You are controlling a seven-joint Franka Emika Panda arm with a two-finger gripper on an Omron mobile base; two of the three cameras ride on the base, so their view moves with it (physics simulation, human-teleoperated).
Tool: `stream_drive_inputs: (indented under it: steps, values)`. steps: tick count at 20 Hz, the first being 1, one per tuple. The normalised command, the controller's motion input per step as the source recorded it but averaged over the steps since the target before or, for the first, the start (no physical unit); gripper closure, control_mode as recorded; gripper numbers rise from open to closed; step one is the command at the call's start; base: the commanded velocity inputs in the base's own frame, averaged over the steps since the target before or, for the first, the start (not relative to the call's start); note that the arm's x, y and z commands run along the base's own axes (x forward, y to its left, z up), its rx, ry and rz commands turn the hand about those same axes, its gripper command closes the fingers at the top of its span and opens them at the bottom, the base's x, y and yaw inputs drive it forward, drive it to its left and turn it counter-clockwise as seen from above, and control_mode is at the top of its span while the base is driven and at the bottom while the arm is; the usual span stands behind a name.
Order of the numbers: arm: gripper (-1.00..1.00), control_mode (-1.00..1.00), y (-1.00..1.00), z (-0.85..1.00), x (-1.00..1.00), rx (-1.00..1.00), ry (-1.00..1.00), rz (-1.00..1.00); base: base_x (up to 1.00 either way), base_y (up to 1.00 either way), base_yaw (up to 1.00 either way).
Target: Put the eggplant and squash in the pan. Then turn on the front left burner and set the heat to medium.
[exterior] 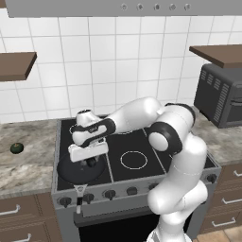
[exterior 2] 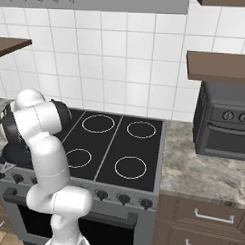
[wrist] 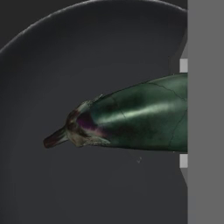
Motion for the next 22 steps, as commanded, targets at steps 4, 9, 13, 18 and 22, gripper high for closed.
stream_drive_inputs:
  steps: [4, 9, 13, 18, 22]
  values:
    - [1.00, -1.00, 0.00, -0.17, 0.00, -0.01, 0.00, 0.00, 0.00, 0.00, 0.00]
    - [1.00, -1.00, 0.00, -0.09, 0.00, -0.01, 0.00, 0.00, 0.00, 0.00, 0.00]
    - [1.00, -1.00, 0.00, 0.00, 0.00, 0.00, 0.00, 0.00, 0.00, 0.00, 0.00]
    - [-1.00, -1.00, 0.00, 0.00, 0.00, 0.00, 0.00, 0.00, 0.00, 0.00, 0.00]
    - [-1.00, -1.00, 0.00, 0.02, 0.00, 0.00, 0.00, 0.00, 0.00, 0.00, 0.00]
